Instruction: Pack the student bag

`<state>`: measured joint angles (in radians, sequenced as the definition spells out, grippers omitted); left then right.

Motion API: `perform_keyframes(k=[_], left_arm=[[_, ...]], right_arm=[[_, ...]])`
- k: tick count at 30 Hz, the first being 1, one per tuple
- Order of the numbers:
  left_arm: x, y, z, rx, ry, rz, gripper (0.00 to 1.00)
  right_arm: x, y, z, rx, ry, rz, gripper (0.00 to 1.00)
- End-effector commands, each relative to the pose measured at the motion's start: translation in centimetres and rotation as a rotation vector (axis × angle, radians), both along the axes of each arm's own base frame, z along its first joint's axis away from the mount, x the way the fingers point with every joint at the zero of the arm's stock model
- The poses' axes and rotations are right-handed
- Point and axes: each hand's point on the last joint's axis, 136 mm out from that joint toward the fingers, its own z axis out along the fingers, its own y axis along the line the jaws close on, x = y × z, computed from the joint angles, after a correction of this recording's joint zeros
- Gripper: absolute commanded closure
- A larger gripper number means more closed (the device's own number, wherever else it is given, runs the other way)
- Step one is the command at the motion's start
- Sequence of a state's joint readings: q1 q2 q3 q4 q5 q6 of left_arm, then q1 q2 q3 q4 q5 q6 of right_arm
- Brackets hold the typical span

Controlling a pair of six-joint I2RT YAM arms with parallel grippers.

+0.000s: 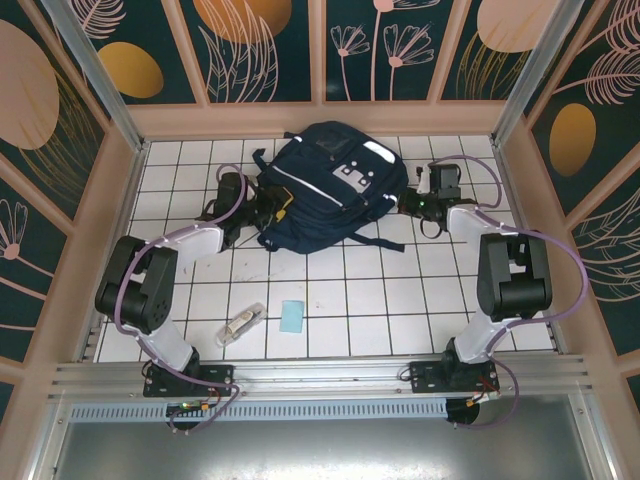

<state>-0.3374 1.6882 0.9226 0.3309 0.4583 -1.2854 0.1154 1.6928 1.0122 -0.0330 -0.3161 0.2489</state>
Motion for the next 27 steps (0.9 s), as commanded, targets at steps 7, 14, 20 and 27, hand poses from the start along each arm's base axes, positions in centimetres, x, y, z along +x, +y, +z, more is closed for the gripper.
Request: perform_keyframes(k=[7,14,20,27], left_arm=[[1.1,0.7,8.3,0.172,-0.296,-0.061,0.19],[4.9,5.7,10.1,0.33,-0.384,0.049,0.02],[7.6,7.9,9.3,0.37,-0.396,0.068,0.01],[11.7,8.9,2.7,0.501,-0.385,-0.002,0.01]], right_arm=[[-3.1,1.2,4.4,0.136,-0.06,-0.033,0.63],[-4.8,4.4,3.3,0.224,-0.021,-0.111,0.36],[-4.6,6.0,2.0,0.289,-0.025,-0.198,0.28],[-3.3,9.1,0.4,0.383,-0.001,-0.089,0.15]])
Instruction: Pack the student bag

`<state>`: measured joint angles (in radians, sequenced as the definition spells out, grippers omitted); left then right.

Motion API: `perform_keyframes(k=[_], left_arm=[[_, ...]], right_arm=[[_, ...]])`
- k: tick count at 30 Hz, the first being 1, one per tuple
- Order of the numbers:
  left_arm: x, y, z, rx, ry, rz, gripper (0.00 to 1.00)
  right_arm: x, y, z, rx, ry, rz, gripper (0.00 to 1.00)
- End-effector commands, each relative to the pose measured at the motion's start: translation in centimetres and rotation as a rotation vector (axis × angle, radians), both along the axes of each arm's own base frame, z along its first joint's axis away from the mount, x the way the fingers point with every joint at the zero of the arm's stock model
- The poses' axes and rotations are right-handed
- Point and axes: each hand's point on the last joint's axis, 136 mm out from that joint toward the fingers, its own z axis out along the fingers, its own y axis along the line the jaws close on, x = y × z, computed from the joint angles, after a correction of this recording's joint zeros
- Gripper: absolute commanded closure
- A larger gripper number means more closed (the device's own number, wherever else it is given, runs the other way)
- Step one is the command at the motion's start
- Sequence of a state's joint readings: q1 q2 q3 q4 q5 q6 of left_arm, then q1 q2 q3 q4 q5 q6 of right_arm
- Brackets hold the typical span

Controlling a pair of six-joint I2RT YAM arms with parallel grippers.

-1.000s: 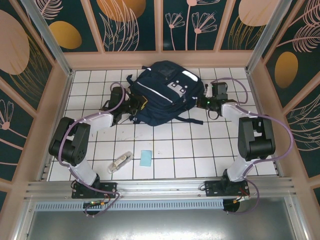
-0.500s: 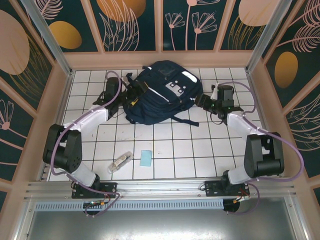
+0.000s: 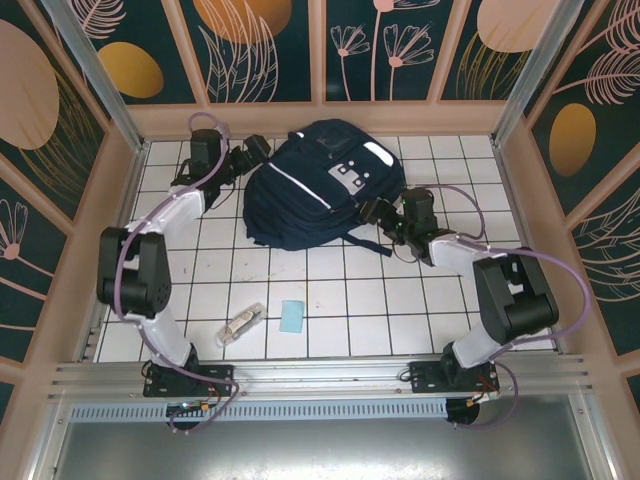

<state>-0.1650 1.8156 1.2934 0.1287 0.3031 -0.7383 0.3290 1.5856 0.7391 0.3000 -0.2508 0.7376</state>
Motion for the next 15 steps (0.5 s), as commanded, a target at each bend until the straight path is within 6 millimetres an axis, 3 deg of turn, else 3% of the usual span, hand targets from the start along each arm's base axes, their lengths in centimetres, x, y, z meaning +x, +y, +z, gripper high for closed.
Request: perform_keyframes(k=[1,4,8,11,15], left_arm=[[1.5,-0.1,-3.5,0.072,-0.009,-0.068,0.02],[1.8,-1.0,-6.0,0.04,0.029,-0.111,0.07],[-0.2,-2.9,-9.2,-0.083,0.098,-0.19,0.16],[-2.6,-3.4,-9.8,-0.143,0.115,-0.206,0.18],[-5.4,-3.2,-9.4,-0.144,0.128,-0.194,0.18]], right_arm=[[1.9,2.2,0.8,0.075,-0.048,0.064,0.14],[3.1,2.9,0.6,0.107,-0.055,0.087,0.14],[5.1,3.1,0.3,0.159,-0.056,0.082,0.22],[6.5,2.7,0.6,0.149,-0.07,0.077,0.32],[7.3,1.7,0.2,0.1,-0.044,0.062,0.33]])
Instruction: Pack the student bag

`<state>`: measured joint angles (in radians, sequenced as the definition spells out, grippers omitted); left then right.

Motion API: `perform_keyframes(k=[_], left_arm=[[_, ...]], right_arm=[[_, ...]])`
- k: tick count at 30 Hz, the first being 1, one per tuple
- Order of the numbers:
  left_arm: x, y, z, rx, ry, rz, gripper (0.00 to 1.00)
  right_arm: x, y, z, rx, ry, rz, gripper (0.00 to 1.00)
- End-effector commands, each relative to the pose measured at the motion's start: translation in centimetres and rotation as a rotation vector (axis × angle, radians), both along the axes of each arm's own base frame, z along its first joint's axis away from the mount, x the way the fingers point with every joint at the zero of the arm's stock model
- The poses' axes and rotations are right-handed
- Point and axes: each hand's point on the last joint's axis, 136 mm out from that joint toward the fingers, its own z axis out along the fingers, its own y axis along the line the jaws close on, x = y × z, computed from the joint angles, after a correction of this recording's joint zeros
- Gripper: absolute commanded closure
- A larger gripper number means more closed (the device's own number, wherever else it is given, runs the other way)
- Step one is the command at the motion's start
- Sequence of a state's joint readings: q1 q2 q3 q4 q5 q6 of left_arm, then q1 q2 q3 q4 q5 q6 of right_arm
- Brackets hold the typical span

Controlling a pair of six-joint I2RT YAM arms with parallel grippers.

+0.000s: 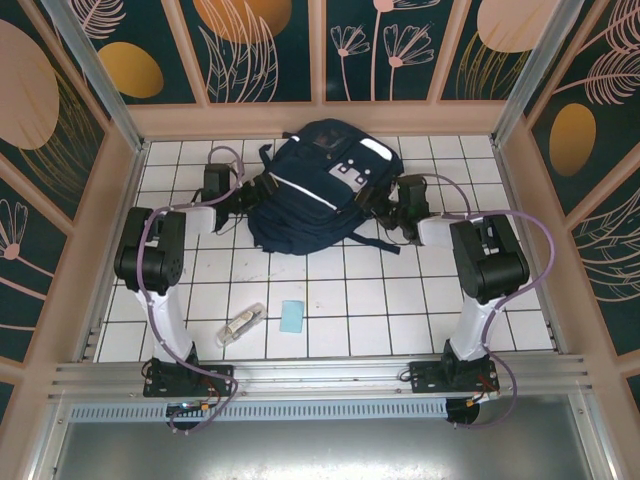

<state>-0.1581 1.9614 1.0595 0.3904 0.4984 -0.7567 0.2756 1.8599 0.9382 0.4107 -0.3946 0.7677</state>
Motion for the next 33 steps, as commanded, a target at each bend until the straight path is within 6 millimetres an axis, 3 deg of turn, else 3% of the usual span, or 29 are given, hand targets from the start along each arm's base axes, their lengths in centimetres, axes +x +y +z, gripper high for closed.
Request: perform_keyframes(k=[1,6,10,14,17,22,25,33], left_arm=[[-2.2,-0.5,1.9,-0.024,-0.003,-0.02,0.17],[-2.2,2.0,5.7,0.134,-0.018,0.059,0.14],[-2.4,2.3,10.5,0.089,-0.049,0.112,0.14],[-3.0,0.9,12.1,-0.034,-0.055,0.102,0.14],[-3.5,-0.8,10.9,-0.086,-0.025,0.081,0.14],[-4.3,-3.0,7.0,-0.191,0.066,0.075,0.14],[-4.8,-3.3,4.3,-0.221,0.117,0.09,0.13],[-5.1,-2.8,1.1,-0.159,0.153,0.102,0.13]], right_arm=[[1.4,-0.3,2.0,-0.025,-0.055,0.01,0.33],[-0.6,-1.3,3.1,-0.202,-0.06,0.089,0.26],[-2.4,-1.7,4.2,-0.324,-0.081,0.196,0.26],[-3.3,0.1,6.0,-0.395,-0.226,0.388,0.43],[-3.2,1.6,7.0,-0.442,-0.338,0.524,0.48],[-2.4,3.7,6.5,-0.421,-0.359,0.688,0.42],[-1.8,4.2,5.3,-0.404,-0.321,0.713,0.38],[-1.9,5.1,2.9,-0.332,-0.237,0.709,0.28]])
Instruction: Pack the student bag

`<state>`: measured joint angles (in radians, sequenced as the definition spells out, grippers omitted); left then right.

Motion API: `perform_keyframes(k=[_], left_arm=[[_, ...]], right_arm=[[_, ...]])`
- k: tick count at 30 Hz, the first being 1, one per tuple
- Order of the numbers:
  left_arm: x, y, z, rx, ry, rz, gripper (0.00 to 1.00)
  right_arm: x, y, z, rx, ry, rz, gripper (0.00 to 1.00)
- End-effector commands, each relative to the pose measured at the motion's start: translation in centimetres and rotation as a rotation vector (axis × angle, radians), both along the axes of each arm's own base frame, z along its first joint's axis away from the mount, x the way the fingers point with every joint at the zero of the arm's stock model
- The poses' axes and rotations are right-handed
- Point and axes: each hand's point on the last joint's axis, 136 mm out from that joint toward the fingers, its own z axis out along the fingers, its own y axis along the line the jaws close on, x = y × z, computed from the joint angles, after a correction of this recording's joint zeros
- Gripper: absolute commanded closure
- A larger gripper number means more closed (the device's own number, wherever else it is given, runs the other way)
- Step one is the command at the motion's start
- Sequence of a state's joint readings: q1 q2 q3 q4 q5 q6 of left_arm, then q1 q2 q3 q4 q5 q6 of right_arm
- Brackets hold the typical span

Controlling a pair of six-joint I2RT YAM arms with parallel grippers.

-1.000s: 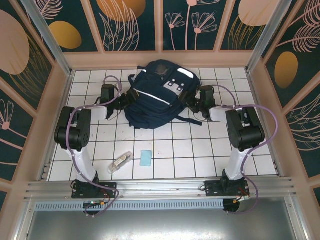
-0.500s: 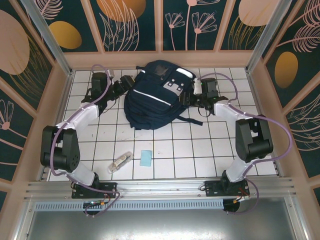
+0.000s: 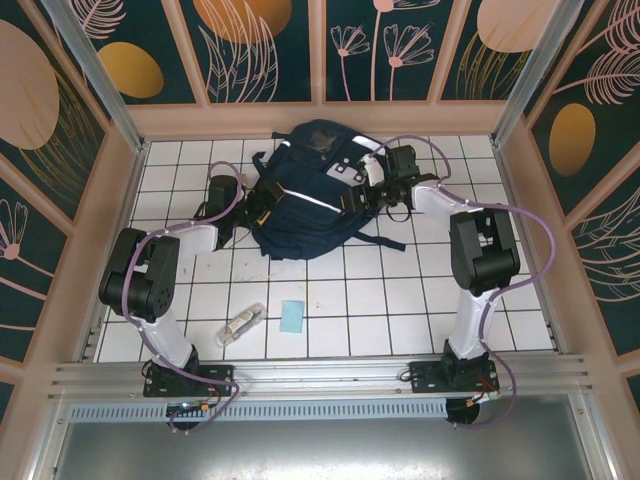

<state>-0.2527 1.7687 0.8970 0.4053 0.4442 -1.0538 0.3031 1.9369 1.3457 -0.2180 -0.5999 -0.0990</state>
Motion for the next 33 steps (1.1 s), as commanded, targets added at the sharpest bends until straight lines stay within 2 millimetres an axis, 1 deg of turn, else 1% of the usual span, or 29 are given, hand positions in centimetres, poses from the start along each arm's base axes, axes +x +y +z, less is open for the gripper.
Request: perform_keyframes(k=[1,5,9,12,13,17,20,24,27,30,33], left_arm=[[-0.2,-0.1,-1.9,0.008,0.032,0.002,0.13],[-0.3,-0.3,-2.3,-0.008,0.044,0.0,0.13],[-0.4,-0.5,-2.2,-0.013,0.045,-0.001,0.13],[-0.5,-0.9,-1.9,-0.034,0.04,0.005,0.13],[-0.5,-1.0,-1.9,-0.038,0.037,0.009,0.13],[-0.5,-1.9,-1.7,-0.068,0.032,0.009,0.12],[-0.5,-2.6,-1.8,-0.093,0.037,0.007,0.12],[-0.4,-2.8,-1.7,-0.092,0.03,0.03,0.12],[-0.3,-3.0,-1.3,-0.097,0.014,0.049,0.12],[-0.3,-3.1,-1.3,-0.111,0.012,0.066,0.12],[-0.2,-3.2,-1.1,-0.127,0.009,0.069,0.12]], right_arm=[[-1.1,1.0,0.0,0.038,0.038,0.032,0.27],[-2.2,1.7,-0.7,0.048,0.072,0.046,0.25],[-3.5,3.2,-1.4,0.065,0.109,0.071,0.25],[-4.9,4.3,-1.8,0.062,0.132,0.091,0.24],[-5.4,4.7,-1.7,0.068,0.134,0.096,0.25],[-7.2,6.4,-0.2,0.116,0.142,0.135,0.25],[-8.4,7.1,0.7,0.122,0.159,0.143,0.25],[-10.4,6.9,1.6,0.137,0.213,0.144,0.25],[-12.0,6.7,2.9,0.174,0.248,0.148,0.26],[-13.8,7.2,4.3,0.246,0.281,0.182,0.26],[-14.9,7.1,4.8,0.266,0.294,0.202,0.26]])
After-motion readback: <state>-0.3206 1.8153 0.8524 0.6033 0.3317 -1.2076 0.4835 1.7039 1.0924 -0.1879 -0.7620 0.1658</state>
